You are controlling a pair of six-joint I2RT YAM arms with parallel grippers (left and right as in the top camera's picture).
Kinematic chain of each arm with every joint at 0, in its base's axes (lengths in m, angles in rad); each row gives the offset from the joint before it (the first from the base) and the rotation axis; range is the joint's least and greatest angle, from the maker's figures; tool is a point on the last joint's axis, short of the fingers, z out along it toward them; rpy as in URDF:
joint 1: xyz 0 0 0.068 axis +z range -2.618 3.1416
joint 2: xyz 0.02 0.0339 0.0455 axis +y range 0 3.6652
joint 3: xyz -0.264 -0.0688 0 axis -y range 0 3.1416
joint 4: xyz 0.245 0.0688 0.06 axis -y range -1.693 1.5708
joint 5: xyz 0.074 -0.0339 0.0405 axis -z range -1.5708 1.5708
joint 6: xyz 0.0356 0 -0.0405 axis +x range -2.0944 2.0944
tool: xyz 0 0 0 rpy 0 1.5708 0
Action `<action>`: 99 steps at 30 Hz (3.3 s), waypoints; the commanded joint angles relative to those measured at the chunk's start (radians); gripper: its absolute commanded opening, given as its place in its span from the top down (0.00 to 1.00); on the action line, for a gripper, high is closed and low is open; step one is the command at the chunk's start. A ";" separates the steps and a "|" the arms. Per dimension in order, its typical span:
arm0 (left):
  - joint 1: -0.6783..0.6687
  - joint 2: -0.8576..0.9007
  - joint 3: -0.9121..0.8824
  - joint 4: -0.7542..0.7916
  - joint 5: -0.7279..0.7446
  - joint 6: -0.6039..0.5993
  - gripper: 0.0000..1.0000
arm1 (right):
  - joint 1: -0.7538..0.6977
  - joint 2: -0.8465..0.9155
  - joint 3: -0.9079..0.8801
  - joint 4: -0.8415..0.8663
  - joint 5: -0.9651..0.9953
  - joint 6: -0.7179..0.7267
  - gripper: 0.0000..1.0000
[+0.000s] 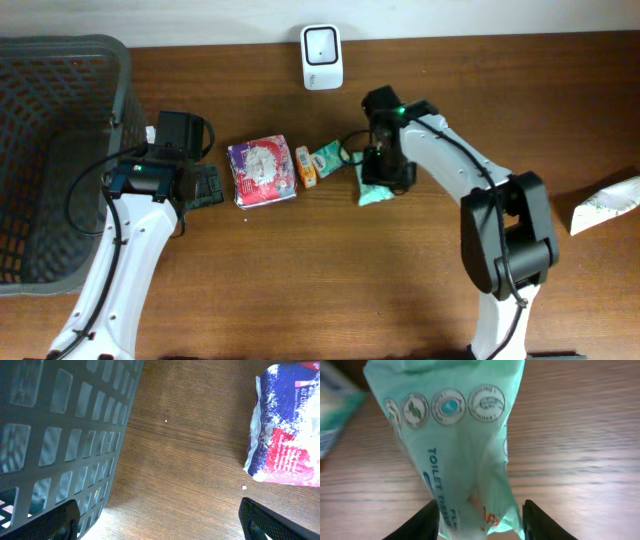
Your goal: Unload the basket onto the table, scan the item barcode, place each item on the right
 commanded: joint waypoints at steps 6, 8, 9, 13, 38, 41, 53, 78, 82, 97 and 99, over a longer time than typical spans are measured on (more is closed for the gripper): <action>0.004 -0.004 -0.001 0.002 0.000 -0.011 0.01 | -0.065 -0.030 0.068 0.008 -0.157 -0.311 0.39; 0.004 -0.004 -0.001 0.002 0.000 -0.011 0.01 | -0.082 -0.029 0.068 0.039 -0.159 -0.270 0.15; 0.004 -0.004 -0.001 0.002 0.000 -0.011 0.01 | -0.104 -0.028 0.067 0.046 -0.163 -0.249 0.14; 0.004 -0.004 -0.001 0.002 0.001 -0.011 0.01 | -0.175 -0.007 0.053 0.060 -0.245 -0.265 0.01; 0.004 -0.004 -0.001 0.002 0.001 -0.011 0.01 | -0.146 0.145 0.499 -0.368 0.028 -0.345 0.96; 0.004 -0.004 -0.001 0.002 0.000 -0.011 0.01 | -0.087 0.148 0.503 -0.425 0.390 -0.131 0.96; 0.004 -0.004 -0.001 0.002 0.000 -0.011 0.01 | 0.049 0.149 0.294 -0.295 0.477 0.022 0.67; 0.004 -0.004 -0.001 0.002 0.001 -0.011 0.01 | 0.041 0.152 0.139 -0.178 0.531 -0.034 0.50; 0.004 -0.004 -0.001 0.002 0.000 -0.011 0.01 | 0.040 0.152 0.018 -0.058 0.523 -0.034 0.55; 0.004 -0.004 -0.001 0.002 0.000 -0.011 0.01 | -0.027 0.151 0.335 -0.028 -0.436 -0.249 0.96; 0.004 -0.004 -0.001 0.002 0.000 -0.011 0.01 | -0.065 0.151 0.234 0.045 -0.534 -0.267 0.96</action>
